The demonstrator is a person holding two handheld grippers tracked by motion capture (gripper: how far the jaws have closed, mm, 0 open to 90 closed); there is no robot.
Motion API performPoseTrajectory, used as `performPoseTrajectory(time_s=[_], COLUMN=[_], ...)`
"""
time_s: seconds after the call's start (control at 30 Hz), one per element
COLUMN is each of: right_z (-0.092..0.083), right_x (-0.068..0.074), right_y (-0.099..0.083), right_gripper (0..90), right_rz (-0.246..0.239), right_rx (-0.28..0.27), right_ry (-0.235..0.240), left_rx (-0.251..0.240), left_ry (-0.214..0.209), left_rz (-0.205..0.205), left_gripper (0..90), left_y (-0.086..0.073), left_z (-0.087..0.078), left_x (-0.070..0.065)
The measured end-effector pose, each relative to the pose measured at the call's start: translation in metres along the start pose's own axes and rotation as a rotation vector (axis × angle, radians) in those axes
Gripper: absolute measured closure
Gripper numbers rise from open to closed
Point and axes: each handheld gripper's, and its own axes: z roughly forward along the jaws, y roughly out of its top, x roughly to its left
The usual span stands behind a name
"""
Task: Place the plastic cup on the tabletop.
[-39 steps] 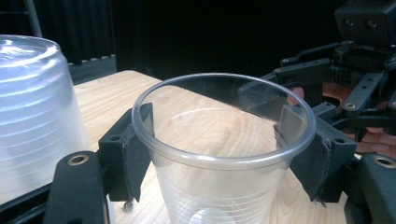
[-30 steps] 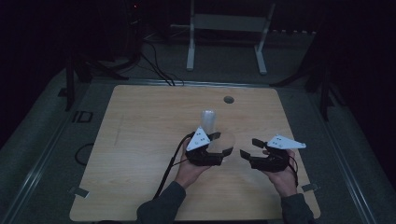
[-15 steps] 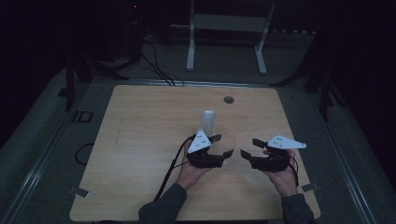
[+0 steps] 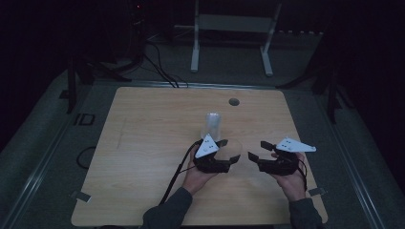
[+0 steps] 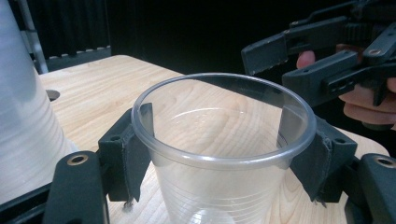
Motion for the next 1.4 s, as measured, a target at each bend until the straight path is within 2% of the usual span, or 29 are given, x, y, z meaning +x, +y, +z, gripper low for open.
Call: performPoseTrajectory(time_s=[0.5,0.67,1.4], right_z=[0.000,-0.001,-0.001], right_x=[0.000,0.000,0.000], right_y=[-0.001,-0.001,-0.001], right_gripper=[28.3,28.3,28.4], right_rz=[0.004,0.004,0.003], right_rx=[-0.003,-0.004,-0.006], right_ry=[-0.011,-0.012,-0.009], left_rx=[0.035,0.037,0.068], left_ry=[0.010,0.011,0.032], left_rz=[0.002,-0.012,0.008], left_gripper=[27.8,27.7,27.5], left_y=[-0.008,-0.010,-0.018], left_z=[0.010,0.012,0.025], left_x=[-0.001,0.000,-0.003])
